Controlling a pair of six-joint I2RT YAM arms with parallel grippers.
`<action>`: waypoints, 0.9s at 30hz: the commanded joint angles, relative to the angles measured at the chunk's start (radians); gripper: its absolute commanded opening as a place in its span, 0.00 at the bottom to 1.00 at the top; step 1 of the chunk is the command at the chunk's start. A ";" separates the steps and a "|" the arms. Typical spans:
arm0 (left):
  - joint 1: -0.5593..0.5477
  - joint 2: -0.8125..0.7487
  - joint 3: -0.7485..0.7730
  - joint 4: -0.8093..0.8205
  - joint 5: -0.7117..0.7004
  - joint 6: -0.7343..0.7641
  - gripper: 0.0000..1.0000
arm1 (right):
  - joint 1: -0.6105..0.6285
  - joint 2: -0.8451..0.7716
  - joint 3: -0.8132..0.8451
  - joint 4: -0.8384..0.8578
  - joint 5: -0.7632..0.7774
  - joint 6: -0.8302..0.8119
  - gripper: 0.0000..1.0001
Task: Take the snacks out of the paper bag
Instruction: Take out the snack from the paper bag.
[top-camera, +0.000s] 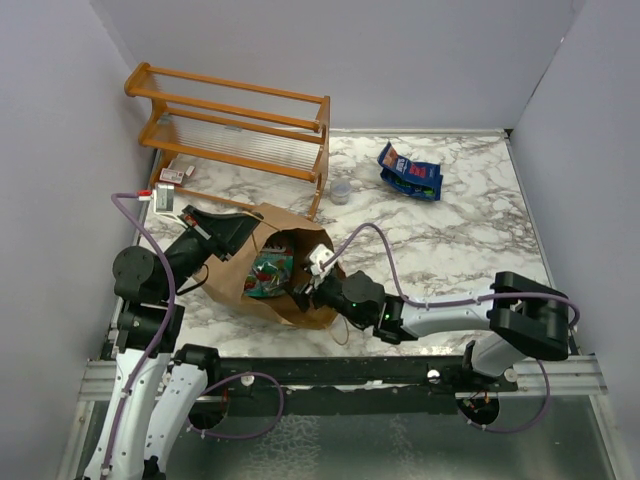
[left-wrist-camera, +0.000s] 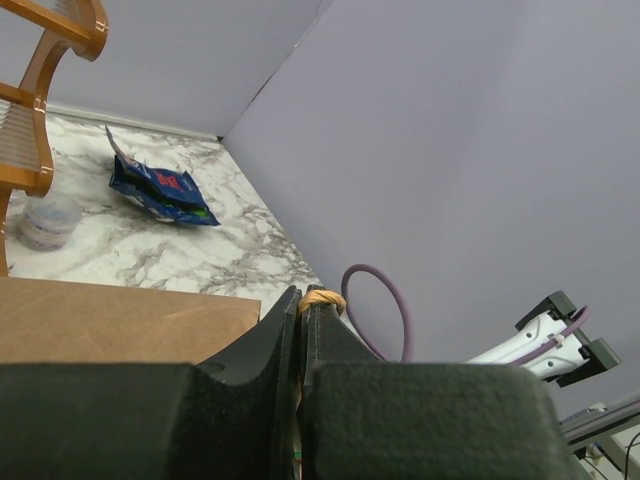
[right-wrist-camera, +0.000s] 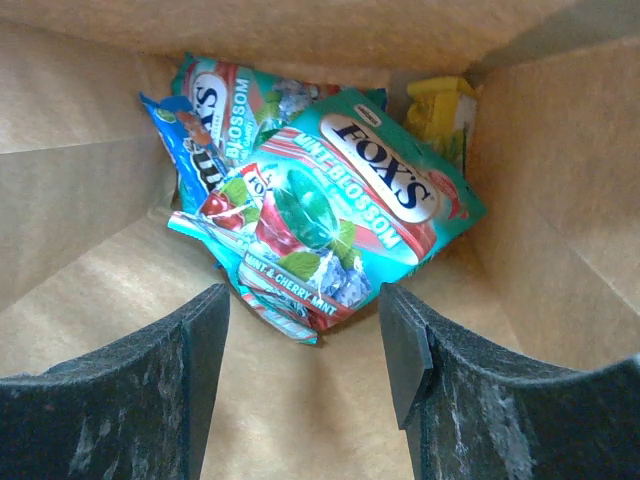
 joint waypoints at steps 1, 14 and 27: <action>-0.003 -0.006 0.001 0.035 0.005 -0.009 0.00 | 0.027 -0.009 0.046 -0.003 -0.077 -0.124 0.61; -0.002 -0.003 0.008 0.091 0.087 -0.015 0.00 | 0.031 0.178 0.265 -0.193 0.160 0.049 0.61; -0.002 0.013 0.016 0.098 0.154 0.006 0.00 | 0.017 0.291 0.356 -0.300 0.101 0.011 1.00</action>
